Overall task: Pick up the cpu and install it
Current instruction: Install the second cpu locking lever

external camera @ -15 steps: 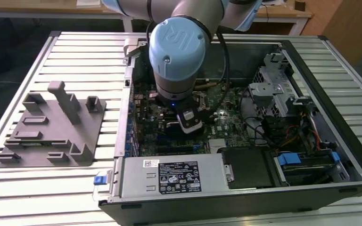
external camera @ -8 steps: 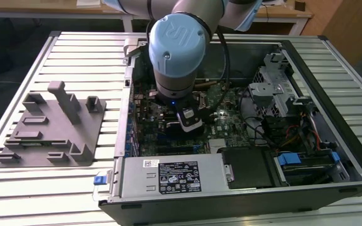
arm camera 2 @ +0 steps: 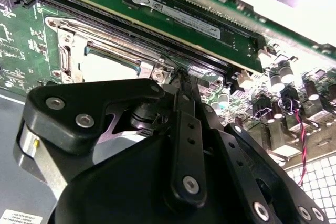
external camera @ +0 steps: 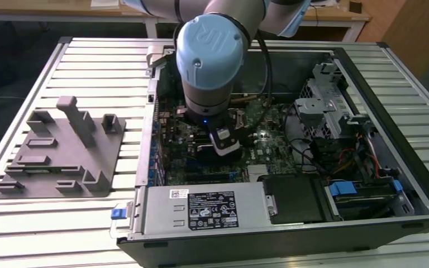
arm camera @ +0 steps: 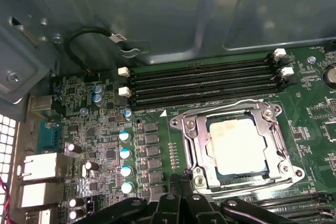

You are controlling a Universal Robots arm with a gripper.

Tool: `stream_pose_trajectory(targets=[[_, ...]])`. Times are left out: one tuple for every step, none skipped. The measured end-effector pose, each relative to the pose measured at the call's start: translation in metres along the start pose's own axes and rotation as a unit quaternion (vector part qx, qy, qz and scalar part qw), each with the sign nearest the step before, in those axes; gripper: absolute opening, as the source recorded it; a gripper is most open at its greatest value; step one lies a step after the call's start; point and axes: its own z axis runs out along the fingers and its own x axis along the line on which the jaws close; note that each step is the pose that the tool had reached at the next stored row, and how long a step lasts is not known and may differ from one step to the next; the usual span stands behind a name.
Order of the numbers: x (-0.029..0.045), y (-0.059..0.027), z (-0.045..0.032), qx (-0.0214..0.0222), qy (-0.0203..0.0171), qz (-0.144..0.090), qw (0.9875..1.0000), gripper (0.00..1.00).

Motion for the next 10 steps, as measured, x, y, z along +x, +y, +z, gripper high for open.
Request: stream_pose_trajectory(targets=[[0.0001,0.0007,0.0003,0.0,-0.0001,0.0,1.0,0.11],[0.0002,0.0015,0.0006,0.0001,-0.0002,0.0,1.0,0.11],[0.0003,0.0021,0.0009,0.0002,-0.0003,0.001,1.0,0.11],[0.0003,0.0025,0.0011,0.0006,-0.0005,0.001,1.0,0.11],[0.0004,0.0027,0.0011,0.0017,-0.0009,0.001,1.0,0.11],[0.0004,0.0029,0.0012,0.0035,-0.0013,0.002,1.0,0.11],[0.0005,0.003,0.0012,0.006,-0.002,0.003,1.0,0.11],[0.0005,0.0032,0.0013,0.0091,-0.0027,0.003,1.0,0.11],[0.0005,0.0035,0.0014,0.0123,-0.0034,0.004,0.9999,0.11],[0.0006,0.0039,0.0015,0.0146,-0.004,0.004,0.9999,0.11]])
